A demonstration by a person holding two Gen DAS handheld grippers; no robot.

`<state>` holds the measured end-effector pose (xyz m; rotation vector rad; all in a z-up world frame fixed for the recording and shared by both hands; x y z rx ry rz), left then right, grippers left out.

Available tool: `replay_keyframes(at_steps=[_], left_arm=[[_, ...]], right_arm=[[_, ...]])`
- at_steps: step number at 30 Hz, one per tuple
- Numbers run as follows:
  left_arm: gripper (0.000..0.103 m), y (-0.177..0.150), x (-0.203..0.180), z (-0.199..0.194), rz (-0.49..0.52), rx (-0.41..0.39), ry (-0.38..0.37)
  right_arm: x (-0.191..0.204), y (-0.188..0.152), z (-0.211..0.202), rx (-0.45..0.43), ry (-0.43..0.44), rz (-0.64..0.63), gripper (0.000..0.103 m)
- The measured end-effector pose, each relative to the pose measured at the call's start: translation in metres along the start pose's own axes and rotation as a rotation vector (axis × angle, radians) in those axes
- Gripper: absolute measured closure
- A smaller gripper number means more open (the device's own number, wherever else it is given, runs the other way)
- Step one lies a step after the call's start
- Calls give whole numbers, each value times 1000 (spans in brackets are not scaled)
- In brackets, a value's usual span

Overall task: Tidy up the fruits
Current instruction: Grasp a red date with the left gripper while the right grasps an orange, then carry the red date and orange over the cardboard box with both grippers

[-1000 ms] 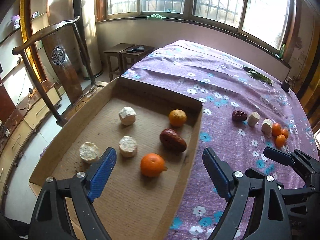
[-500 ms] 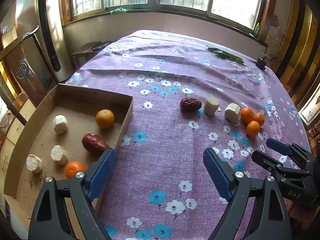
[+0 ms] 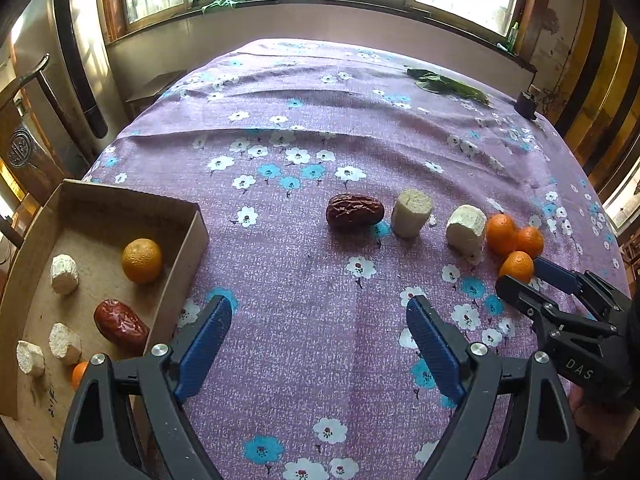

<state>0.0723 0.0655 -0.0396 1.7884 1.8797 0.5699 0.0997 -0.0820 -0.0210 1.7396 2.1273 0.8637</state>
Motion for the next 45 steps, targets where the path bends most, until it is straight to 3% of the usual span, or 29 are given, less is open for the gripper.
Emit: replay_keyframes(at_steps=[1, 2, 3, 7, 13, 24, 25, 26, 28, 35, 45], left_arm=[[14, 2, 0, 4, -1, 4, 3], [14, 4, 0, 8, -2, 7, 5], [14, 6, 0, 12, -6, 10, 10], [14, 18, 3, 27, -14, 1, 43], [14, 35, 2, 50, 21, -18, 85], [16, 48, -2, 82, 12, -5, 58], [23, 48, -3, 83, 14, -10, 52], [48, 49, -5, 79, 25, -26, 48], [78, 50, -8, 73, 40, -29, 48], [78, 29, -5, 51, -17, -19, -12], [78, -4, -3, -19, 0, -74, -54]], right_arm=[[0, 2, 3, -3, 4, 1, 36], [-1, 4, 6, -7, 4, 4, 54], [-2, 4, 9, -4, 4, 3, 65], [-1, 3, 8, -8, 9, -11, 65], [-7, 0, 6, -10, 85, 58, 65], [-6, -2, 6, -4, 109, 59, 64], [-6, -1, 7, -4, 109, 58, 64], [-6, -1, 7, -4, 109, 57, 65], [-6, -1, 7, -6, 107, 50, 65], [-2, -2, 5, -4, 93, 24, 65], [27, -11, -26, -32, 144, 35, 65]])
Point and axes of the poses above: each gripper's, at about its wrist camera, not at the fingertips, and z roughly the way its jaws point, x to its left, y to its top, the point moved 10 cm from there along z, roughly the way its jaws point, and after that the axes turned 4 degrees about -x, right-handed, at the moved point
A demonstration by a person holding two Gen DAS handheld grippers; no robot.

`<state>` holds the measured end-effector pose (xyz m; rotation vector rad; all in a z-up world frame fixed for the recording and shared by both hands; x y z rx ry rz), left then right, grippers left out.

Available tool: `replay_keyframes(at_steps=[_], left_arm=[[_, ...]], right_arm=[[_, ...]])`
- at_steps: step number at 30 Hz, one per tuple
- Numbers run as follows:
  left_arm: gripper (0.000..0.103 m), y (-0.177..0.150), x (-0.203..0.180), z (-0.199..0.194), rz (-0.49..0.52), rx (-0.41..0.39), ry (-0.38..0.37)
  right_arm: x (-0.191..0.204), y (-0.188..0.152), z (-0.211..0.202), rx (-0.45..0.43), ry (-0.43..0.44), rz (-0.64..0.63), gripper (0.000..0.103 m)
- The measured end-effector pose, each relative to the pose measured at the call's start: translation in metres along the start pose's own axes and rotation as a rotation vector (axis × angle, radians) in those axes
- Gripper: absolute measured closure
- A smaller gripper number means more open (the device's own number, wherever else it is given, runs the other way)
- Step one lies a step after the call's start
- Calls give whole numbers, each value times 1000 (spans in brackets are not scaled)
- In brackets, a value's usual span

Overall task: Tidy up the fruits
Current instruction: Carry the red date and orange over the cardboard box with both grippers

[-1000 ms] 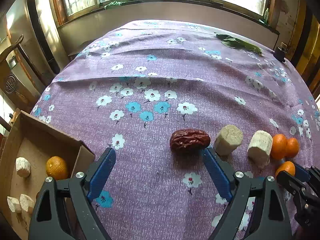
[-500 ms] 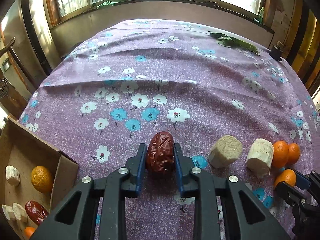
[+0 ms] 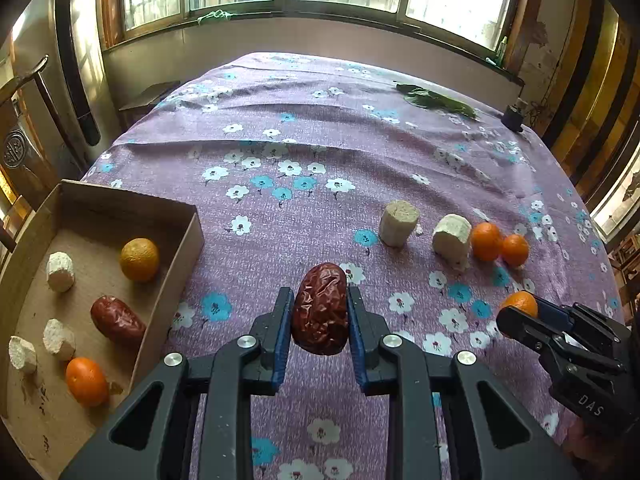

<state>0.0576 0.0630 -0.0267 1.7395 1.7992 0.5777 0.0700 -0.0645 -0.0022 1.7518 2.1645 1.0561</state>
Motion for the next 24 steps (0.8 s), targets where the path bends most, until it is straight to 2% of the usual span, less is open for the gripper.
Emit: replay_keyframes(at_steps=[8, 24], left_arm=[[78, -21, 23, -41, 11, -25, 14], [78, -43, 107, -87, -54, -80, 147]], right_arm=[[39, -12, -17, -10, 44, -16, 65], [135, -19, -10, 12, 134, -141, 64]])
Point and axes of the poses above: each gripper's, at about its wrist camera, not at the fingertips, and z roughly the way its jaws point, x to its left, y to its top, the point moved 10 cm from there along z, roughly the way its jaws point, and after that the axes turned 4 degrees about -x, right-handed, at the moved point
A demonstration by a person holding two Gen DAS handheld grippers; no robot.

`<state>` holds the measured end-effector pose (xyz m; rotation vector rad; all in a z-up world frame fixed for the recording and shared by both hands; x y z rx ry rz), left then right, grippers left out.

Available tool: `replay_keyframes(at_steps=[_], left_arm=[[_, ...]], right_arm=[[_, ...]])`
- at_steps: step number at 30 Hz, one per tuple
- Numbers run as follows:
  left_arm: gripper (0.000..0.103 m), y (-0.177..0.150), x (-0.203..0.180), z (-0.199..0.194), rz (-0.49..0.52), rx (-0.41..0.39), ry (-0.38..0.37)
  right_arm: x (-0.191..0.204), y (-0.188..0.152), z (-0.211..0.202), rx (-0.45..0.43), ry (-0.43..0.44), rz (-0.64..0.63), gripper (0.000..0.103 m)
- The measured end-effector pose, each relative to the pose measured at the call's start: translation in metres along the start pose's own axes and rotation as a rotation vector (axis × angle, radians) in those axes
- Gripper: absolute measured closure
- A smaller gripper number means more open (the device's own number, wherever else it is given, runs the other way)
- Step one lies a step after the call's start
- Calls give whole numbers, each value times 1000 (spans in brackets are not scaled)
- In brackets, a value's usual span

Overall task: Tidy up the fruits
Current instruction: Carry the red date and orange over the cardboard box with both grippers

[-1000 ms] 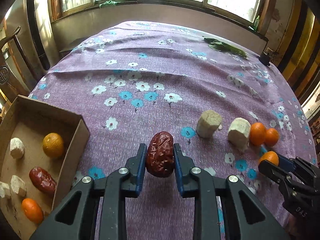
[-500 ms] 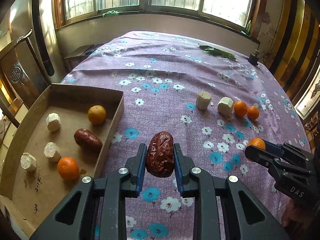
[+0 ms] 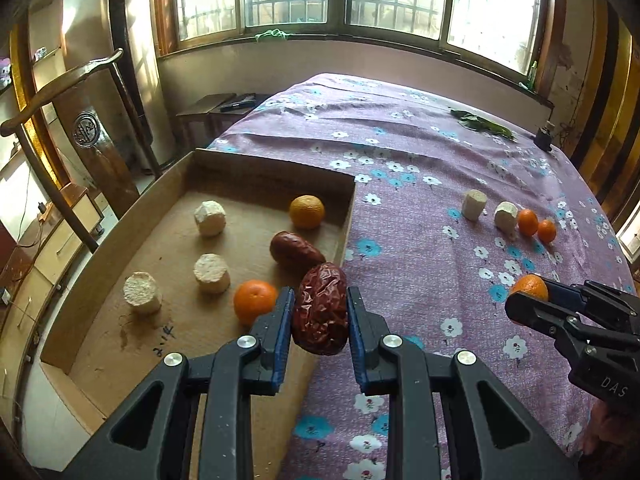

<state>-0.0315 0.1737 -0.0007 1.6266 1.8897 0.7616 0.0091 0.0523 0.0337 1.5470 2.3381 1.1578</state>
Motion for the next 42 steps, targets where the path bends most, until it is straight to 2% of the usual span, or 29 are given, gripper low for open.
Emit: replay_keyframes(at_steps=[14, 30, 42], left_arm=[[78, -11, 66, -8, -71, -2, 88], [78, -24, 136, 0, -178, 37, 161], [78, -37, 149, 11, -199, 80, 171]], right_arm=[[60, 11, 27, 27, 56, -99, 64], [134, 18, 68, 88, 157, -235, 64], [177, -2, 106, 181, 217, -316, 64]])
Point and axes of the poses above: each gripper's, at about its wrist camera, not at the fingertips, and z roughly the way its jaws point, x to its left, y to its top, the point moved 10 cm from there along z, roughly the way its jaws point, and after that the axes turned 4 degrees about -x, right-handed, at the moved point
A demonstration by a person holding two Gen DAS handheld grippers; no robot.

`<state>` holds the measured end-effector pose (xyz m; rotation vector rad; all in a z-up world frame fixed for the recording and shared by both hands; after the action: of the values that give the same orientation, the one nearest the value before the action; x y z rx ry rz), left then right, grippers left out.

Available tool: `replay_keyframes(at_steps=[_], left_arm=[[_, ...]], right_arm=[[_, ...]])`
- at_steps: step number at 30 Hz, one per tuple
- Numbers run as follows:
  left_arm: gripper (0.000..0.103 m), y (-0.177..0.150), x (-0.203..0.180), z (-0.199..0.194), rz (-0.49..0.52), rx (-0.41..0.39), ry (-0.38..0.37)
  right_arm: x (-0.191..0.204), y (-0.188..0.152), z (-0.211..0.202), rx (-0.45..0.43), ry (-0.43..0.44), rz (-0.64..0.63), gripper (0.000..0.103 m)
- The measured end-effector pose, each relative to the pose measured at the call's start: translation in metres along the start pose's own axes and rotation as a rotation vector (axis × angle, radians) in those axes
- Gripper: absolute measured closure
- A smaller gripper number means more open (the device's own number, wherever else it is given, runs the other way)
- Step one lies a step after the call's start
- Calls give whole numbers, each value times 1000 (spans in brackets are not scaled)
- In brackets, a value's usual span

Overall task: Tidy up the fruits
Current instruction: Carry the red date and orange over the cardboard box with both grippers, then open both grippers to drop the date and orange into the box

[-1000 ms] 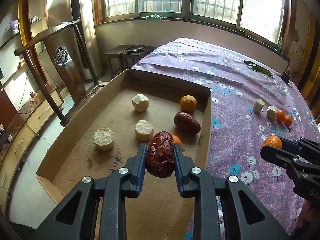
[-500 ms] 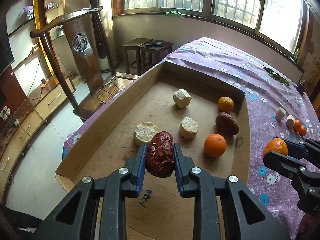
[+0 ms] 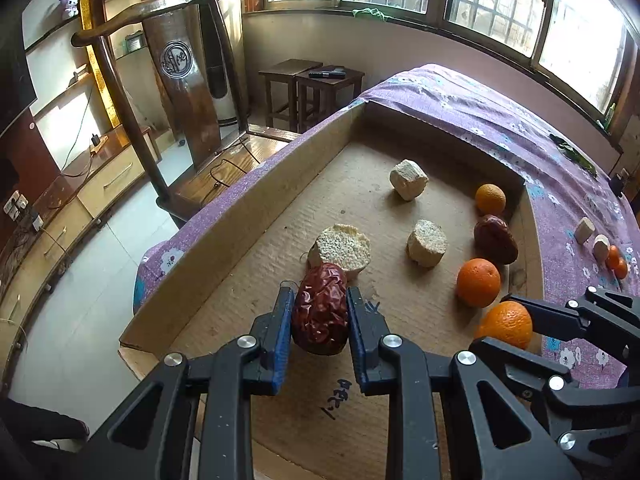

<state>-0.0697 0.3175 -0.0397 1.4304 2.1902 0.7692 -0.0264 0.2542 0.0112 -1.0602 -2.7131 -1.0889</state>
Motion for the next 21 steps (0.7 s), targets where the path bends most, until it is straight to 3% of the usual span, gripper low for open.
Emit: replay_keyframes(at_steps=[14, 15, 17, 21], left_arm=[[77, -3, -5, 2, 12, 3, 12], [72, -3, -4, 1, 7, 3, 11], [41, 0, -3, -2, -6, -13, 3], [36, 7, -3, -11, -13, -48, 10]], right_arm=[[4, -11, 19, 43, 6, -7, 63], [3, -11, 18, 43, 7, -3, 62], [2, -9, 13, 28, 8, 2, 58], [-1, -4, -3, -13, 10, 20, 54]])
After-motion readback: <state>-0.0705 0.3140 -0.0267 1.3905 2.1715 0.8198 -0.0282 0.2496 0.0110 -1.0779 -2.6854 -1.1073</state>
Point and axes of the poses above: each gripper's, at about its wrist camera, not at the fingertips, and z roughly the way its jaws point, x to its left, y to its top, the point moved 10 cm from there along z, roughly the way its jaws point, and after that the axes turned 4 degrees about -x, right-handed, at the moved point
